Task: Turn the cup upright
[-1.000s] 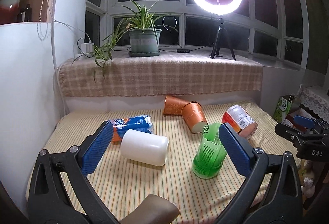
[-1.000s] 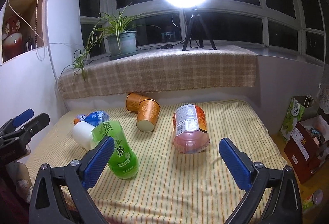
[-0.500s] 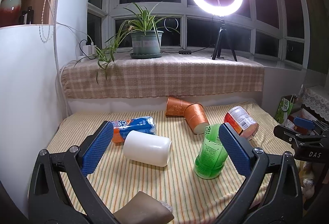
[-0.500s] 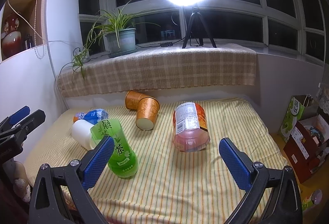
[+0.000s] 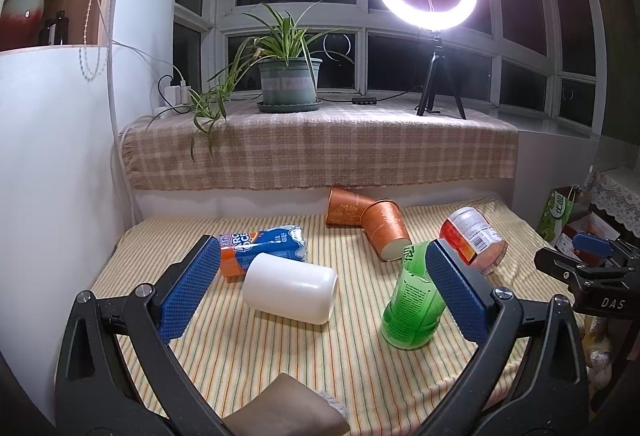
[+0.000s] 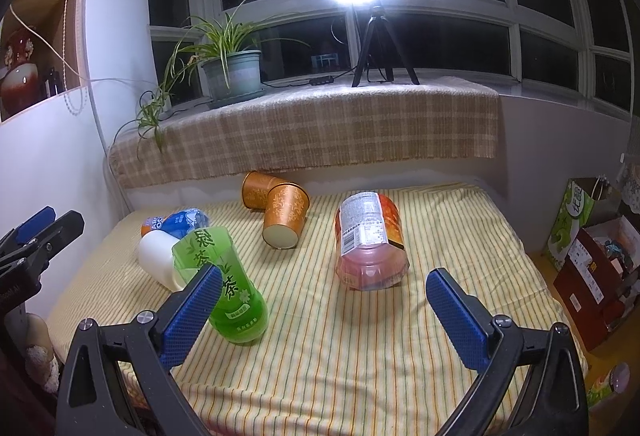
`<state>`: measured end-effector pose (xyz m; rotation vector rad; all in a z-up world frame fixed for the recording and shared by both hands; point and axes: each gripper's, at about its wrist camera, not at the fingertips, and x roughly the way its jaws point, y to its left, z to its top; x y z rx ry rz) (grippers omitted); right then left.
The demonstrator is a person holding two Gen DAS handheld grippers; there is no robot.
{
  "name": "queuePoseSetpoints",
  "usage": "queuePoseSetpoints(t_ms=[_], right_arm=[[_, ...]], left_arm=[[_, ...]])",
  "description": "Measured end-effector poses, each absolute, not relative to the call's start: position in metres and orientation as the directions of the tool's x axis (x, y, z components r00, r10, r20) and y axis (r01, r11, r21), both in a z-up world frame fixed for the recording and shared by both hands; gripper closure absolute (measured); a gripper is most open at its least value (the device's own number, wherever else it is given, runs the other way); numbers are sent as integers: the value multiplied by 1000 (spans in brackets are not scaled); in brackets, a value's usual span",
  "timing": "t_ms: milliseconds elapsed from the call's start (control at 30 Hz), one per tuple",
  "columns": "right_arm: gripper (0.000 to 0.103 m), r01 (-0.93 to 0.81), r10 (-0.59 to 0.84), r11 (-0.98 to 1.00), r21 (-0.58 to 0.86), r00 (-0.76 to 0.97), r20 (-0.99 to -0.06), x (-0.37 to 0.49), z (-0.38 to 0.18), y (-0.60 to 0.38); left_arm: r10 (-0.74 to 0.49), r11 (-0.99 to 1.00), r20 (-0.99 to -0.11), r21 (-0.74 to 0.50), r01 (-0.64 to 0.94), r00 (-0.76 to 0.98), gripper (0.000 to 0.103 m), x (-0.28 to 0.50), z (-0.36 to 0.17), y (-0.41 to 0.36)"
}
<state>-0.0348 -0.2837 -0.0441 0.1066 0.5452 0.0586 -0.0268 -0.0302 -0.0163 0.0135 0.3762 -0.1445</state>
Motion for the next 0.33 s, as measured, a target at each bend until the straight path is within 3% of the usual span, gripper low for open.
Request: queuePoseSetpoints(t_ms=[333], right_arm=[[0,-29,87,993,118,844,-529,-33,-49,-284]], left_arm=[[-133,990,-368,-4,142,920,0,-26,-18,-30]])
